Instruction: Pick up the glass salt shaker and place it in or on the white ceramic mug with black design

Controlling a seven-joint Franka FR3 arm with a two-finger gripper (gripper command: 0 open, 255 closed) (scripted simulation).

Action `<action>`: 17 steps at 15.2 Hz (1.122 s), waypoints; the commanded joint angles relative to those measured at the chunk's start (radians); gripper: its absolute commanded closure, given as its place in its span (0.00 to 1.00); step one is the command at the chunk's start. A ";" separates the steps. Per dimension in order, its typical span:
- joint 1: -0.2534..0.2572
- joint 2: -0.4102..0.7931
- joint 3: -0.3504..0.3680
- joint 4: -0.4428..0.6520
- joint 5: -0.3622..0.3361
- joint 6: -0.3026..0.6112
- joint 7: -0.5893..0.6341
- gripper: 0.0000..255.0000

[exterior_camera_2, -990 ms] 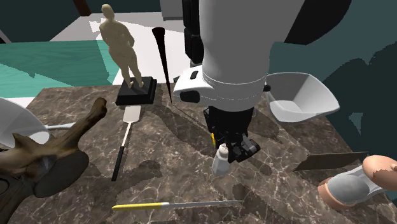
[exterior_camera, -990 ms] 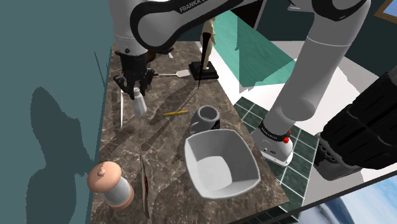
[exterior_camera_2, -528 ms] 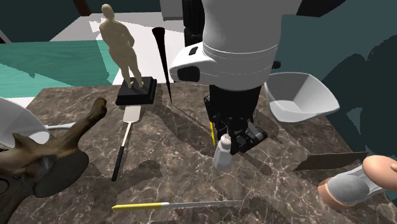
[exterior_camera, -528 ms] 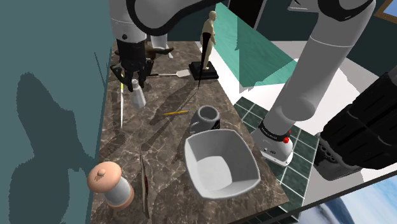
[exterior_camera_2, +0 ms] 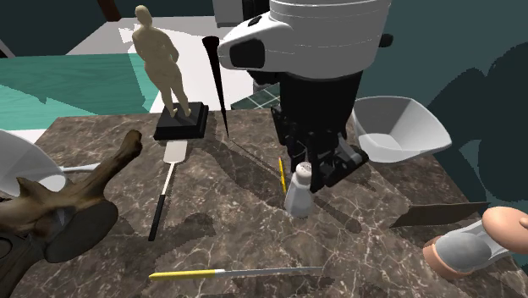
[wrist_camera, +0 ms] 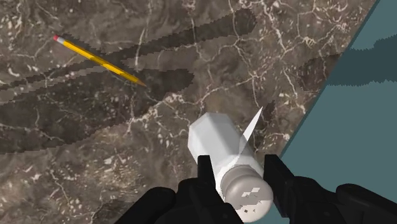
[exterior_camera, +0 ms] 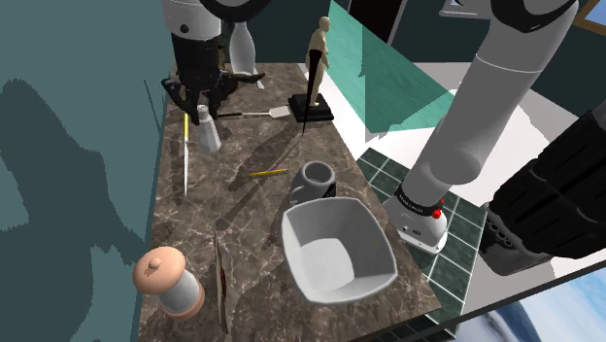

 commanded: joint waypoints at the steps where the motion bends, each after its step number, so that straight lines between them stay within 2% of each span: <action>1: 0.001 -0.003 0.001 0.024 0.001 -0.027 0.002 1.00; 7: 0.001 -0.008 0.001 0.094 0.003 -0.101 0.006 1.00; 12: -0.021 -0.240 -0.018 -0.123 0.119 -0.095 -0.065 1.00; 17: -0.002 -0.460 -0.063 -0.298 0.208 -0.131 -0.125 1.00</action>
